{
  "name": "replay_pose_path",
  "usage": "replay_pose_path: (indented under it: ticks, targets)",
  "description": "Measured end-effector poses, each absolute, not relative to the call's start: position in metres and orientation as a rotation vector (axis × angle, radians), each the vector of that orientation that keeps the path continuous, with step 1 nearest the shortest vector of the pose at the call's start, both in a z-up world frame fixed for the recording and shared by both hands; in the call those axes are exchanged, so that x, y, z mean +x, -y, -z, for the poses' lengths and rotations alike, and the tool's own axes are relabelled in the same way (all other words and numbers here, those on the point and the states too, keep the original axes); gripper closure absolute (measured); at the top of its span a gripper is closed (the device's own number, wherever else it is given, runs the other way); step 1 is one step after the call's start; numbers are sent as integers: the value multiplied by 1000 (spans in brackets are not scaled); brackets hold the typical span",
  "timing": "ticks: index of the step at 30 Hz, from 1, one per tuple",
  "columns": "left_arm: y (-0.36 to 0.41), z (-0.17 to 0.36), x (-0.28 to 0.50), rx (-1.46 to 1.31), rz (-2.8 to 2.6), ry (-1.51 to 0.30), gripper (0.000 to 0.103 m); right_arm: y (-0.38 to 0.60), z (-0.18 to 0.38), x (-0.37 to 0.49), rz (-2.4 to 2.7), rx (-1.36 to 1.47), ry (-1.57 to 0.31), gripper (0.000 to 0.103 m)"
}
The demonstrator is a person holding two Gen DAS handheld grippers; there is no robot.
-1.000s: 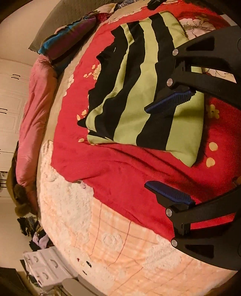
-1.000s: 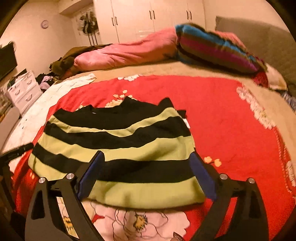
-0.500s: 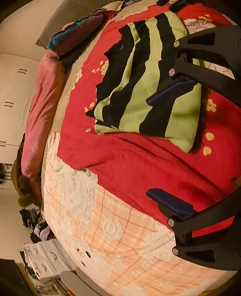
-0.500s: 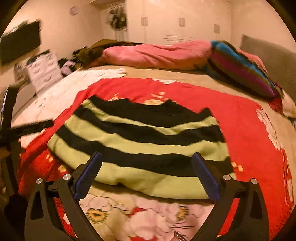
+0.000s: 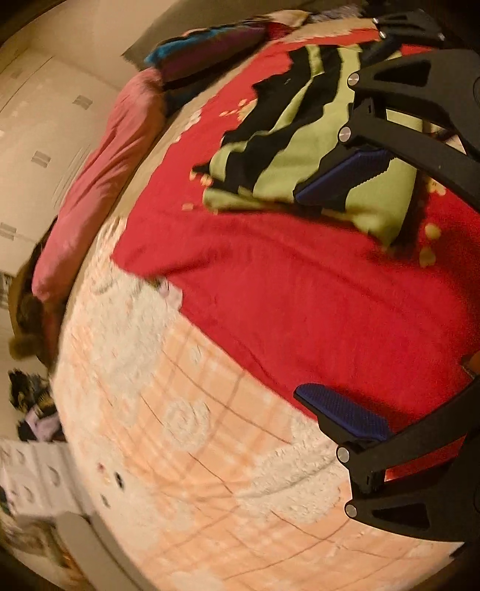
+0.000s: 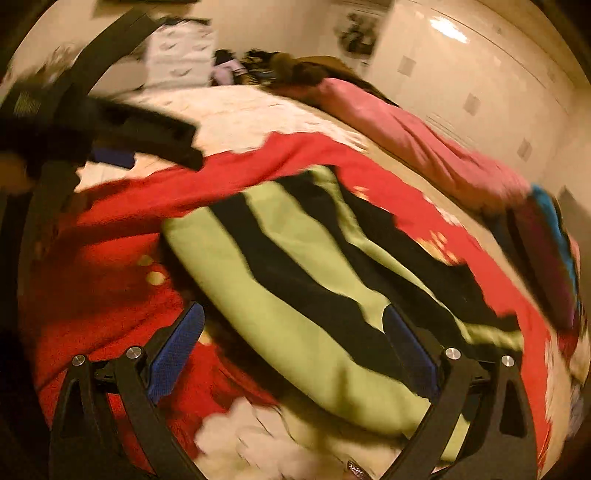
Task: Fold small clothes
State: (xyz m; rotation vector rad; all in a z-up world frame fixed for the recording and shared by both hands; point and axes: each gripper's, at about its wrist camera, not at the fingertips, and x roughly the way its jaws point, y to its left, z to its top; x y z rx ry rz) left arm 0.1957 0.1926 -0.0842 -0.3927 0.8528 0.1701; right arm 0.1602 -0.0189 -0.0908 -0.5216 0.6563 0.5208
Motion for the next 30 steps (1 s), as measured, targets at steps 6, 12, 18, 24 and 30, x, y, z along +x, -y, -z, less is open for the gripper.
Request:
replay_pose_path:
  ticks: [6, 12, 18, 24, 30]
  targets:
    - [-219, 87, 191, -522, -187, -819, 12, -25, 119, 168, -546, -681, -629, 7]
    - [-216, 87, 197, -577, -136, -831, 12, -28, 128, 187, -563, -676, -640, 77]
    - [-201, 90, 233, -755, 49, -913, 12, 7, 100, 194, -622, -440, -602, 96]
    - [-178, 99, 290, -881, 230, -1035, 12, 28, 88, 196, -656, -341, -606, 96]
    - [-144, 101, 324, -734, 266, -1137, 51, 34, 89, 191, -661, -308, -618, 96]
